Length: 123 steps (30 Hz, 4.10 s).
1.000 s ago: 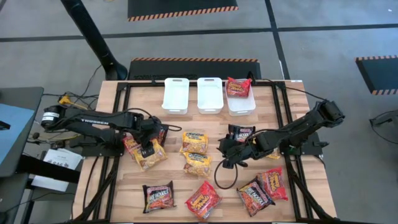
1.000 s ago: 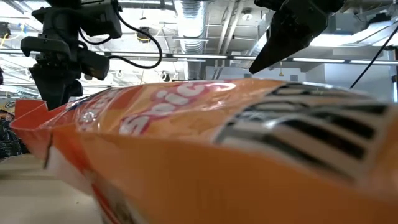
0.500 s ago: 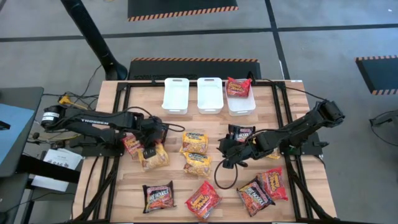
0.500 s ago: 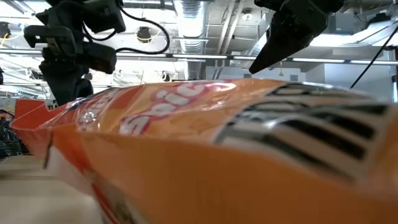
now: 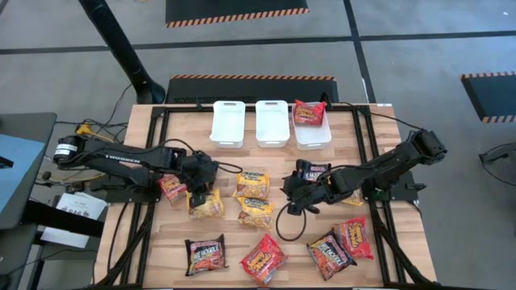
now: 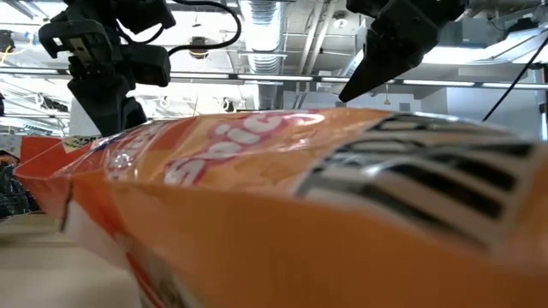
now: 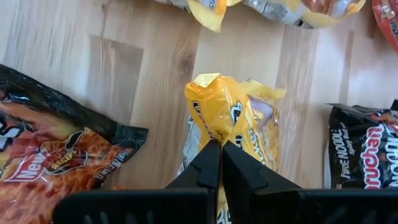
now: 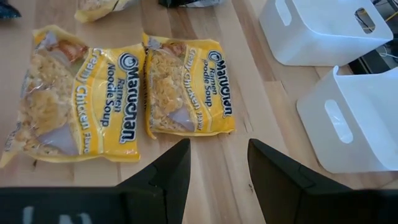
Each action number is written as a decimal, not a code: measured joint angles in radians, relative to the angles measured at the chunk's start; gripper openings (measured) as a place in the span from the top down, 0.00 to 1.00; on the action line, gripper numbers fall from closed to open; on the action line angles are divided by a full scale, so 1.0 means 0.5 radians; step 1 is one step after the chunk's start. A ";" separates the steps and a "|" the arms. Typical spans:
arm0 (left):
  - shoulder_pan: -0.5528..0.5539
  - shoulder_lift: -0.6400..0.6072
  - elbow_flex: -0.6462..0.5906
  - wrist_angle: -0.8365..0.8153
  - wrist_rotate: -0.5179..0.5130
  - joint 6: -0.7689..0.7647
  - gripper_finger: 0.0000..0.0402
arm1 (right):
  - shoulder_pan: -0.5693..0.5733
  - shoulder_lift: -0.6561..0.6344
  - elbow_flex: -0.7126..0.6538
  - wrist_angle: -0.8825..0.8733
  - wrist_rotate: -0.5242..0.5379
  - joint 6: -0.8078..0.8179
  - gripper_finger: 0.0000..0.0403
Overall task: Sort Maruchan noodles
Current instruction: Put the yellow noodle pack into the left white bin
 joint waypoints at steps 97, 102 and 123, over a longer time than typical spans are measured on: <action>-0.180 0.766 0.566 -0.120 -0.144 0.413 1.00 | -0.029 -0.001 0.001 0.158 0.001 -0.067 0.64; -0.122 0.765 0.688 -0.288 -0.254 0.478 1.00 | -0.029 -0.001 0.001 0.157 0.001 -0.067 0.64; 0.301 0.759 1.299 -0.733 -0.789 0.887 1.00 | -0.029 -0.001 0.001 0.157 0.001 -0.119 0.64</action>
